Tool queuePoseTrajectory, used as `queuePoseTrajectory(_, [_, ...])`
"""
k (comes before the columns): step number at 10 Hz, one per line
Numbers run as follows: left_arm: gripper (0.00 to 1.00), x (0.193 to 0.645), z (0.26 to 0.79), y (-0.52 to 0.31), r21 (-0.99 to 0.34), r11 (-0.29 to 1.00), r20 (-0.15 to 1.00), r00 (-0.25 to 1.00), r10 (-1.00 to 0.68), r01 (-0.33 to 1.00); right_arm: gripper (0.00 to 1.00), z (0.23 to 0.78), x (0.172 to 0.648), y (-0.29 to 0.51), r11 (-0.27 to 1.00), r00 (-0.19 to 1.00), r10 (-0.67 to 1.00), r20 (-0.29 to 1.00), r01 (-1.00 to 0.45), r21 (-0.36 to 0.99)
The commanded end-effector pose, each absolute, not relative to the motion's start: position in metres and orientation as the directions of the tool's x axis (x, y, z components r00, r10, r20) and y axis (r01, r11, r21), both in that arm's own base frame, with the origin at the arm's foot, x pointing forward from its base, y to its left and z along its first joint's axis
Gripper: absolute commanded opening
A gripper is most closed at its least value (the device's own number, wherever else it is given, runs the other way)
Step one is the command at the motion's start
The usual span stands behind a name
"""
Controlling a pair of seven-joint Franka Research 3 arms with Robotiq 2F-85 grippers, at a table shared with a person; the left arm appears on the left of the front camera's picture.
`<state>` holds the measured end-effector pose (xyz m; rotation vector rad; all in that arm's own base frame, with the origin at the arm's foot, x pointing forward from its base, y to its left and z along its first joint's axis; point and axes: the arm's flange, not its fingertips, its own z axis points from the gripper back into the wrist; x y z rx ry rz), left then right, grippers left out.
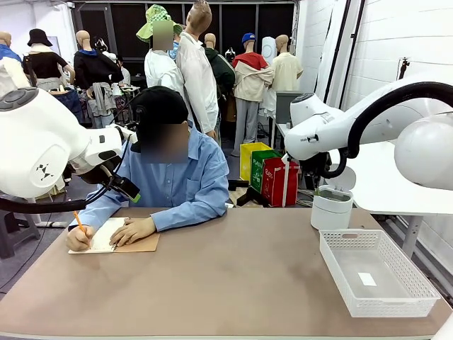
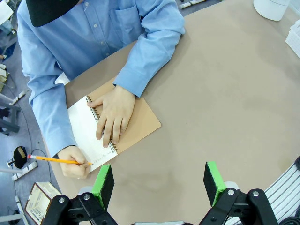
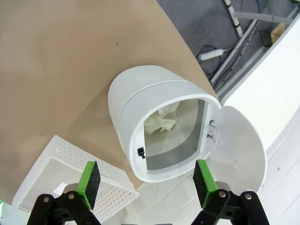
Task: Sort the paper based on its condition.
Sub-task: If a person hands you a paper, place it in the Organizing basket , and if it's crumpled, put it in the Trash can.
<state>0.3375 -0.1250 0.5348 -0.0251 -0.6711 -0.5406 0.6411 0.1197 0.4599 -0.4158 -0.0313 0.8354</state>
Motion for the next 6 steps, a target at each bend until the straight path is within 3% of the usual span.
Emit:
queuePoseTrajectory(1, [1.0,0.3373,0.5345,-0.1245,0.147,0.862,0.593,0.654,-0.469,0.485,1.0,0.4572,0.6449,0.1163,0.593,0.674,0.728,-0.125,-0.71,-0.379])
queuePoseTrajectory(6, [1.0,0.3373,0.5345,-0.1245,0.147,0.862,0.593,0.654,-0.469,0.485,1.0,0.4572,0.6449,0.1163,0.593,0.674,0.728,-0.125,-0.71,-0.379])
